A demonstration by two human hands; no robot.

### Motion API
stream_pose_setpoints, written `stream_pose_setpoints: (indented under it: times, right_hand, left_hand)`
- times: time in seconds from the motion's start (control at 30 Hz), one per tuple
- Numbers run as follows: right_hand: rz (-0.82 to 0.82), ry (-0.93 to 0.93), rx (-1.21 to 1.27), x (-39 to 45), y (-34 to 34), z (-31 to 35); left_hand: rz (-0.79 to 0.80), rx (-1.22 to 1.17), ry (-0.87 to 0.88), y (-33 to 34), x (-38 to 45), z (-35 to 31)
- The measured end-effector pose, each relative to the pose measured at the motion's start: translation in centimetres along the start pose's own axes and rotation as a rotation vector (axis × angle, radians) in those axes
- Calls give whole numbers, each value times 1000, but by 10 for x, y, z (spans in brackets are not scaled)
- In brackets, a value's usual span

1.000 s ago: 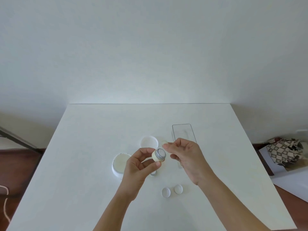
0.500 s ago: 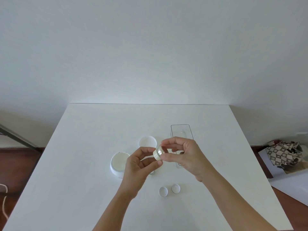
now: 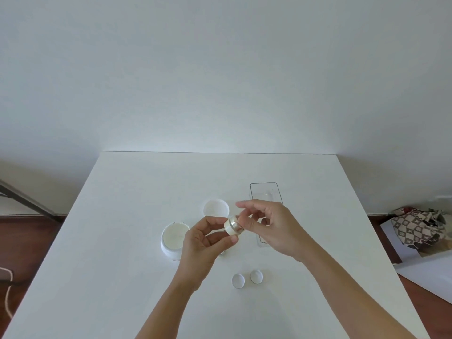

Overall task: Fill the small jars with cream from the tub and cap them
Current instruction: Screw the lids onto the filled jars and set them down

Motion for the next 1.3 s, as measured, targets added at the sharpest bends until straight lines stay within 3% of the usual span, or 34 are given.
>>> stream_pose_setpoints:
  times: [0.33,0.6,0.83,1.07,1.2,1.3]
  right_hand:
    - [131,-147,-43,-2,-4,9]
    - [-59,-53,-194,2,-6,2]
    - [119,-97,-162,-7,-5,6]
    - [-101,26,-270,-3,-10,-9]
    - [47,-27,-231,-12,-13,-9]
    - [-27,-2,-211,-12,-14,-12]
  left_hand:
    - [6,-42,-6,8,-2,-3]
    - [36,-62,12,13,-3,-4]
    - [37,-63,21,12,-1,-5]
    - [50,-38,-1,19,-3,1]
    - [46,-50,4,22,-3,-2]
    - [66,-44,6,27,-4,-2]
Point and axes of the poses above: each hand's wrist, its own x-axis towards the middle knuckle, its own y-axis out of the palm, z = x × y, the point moved 7 cm from there along x, towards the middle knuckle, and after that the axes turned 10 degrees about y, right-handed, at the moved point
